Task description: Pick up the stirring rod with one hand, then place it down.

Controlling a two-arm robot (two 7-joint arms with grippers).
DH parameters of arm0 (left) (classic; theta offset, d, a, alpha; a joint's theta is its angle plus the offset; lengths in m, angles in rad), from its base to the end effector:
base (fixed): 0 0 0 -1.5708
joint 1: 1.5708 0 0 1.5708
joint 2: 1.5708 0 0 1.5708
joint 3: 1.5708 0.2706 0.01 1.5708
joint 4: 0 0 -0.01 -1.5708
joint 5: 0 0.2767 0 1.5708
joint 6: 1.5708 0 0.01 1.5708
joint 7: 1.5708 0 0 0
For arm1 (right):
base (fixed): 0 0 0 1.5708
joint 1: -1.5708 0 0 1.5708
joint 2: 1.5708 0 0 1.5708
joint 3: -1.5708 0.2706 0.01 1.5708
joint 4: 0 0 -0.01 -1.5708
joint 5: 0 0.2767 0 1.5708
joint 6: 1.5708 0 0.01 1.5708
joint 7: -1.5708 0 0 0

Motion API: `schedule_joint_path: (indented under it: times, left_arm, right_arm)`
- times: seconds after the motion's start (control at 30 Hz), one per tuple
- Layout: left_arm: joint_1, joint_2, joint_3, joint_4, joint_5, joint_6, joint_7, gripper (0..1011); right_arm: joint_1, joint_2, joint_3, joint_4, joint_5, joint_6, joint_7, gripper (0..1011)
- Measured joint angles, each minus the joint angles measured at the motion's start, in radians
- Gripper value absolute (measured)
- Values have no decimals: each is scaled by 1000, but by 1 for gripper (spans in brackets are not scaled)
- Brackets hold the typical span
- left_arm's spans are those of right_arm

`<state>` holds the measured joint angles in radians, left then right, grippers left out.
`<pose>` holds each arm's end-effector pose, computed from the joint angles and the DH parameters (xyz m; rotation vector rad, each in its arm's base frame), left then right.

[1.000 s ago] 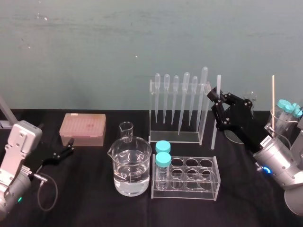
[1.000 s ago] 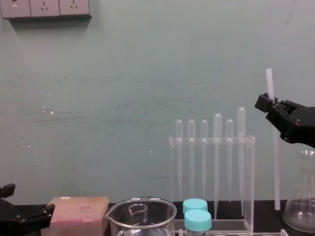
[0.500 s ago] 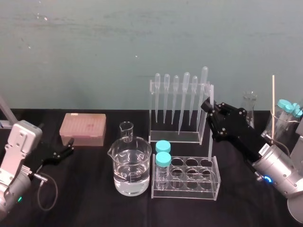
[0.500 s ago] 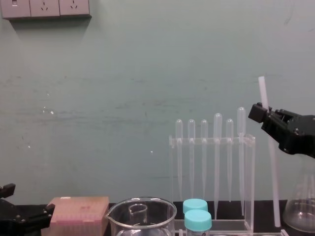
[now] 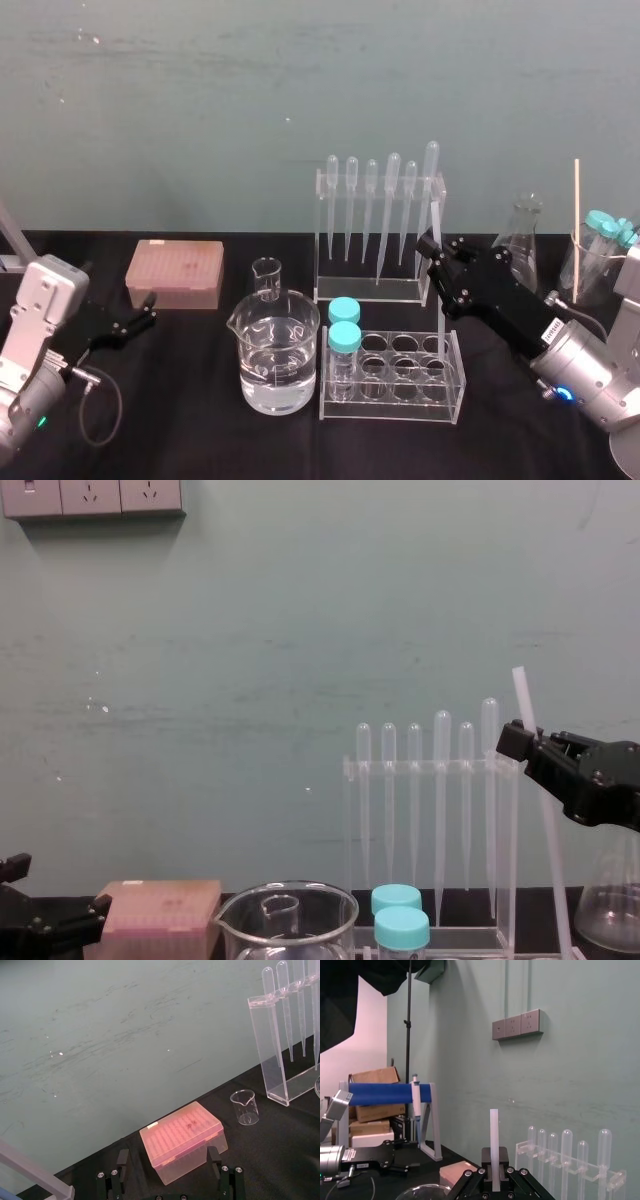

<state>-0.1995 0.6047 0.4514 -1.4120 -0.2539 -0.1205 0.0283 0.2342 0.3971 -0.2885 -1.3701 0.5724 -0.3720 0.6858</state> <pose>0.3246 0.0801 -0.2805 0.3045 -0.2850 1.2480 0.3487 -0.0553 -0.2658 0.2716 -0.2028 -0.7255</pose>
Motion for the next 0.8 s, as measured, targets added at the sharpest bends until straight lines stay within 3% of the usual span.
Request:
schedule_joint_path:
  times: [0.37,0.8]
  left_arm:
    - [0,0,0,0,0,0,0,1000]
    - [0,0,0,0,0,0,0,1000]
  right_arm:
    - [18,-2,-18,43,10,17,18,72]
    - [88,-15,-65,168,34,65,78,72]
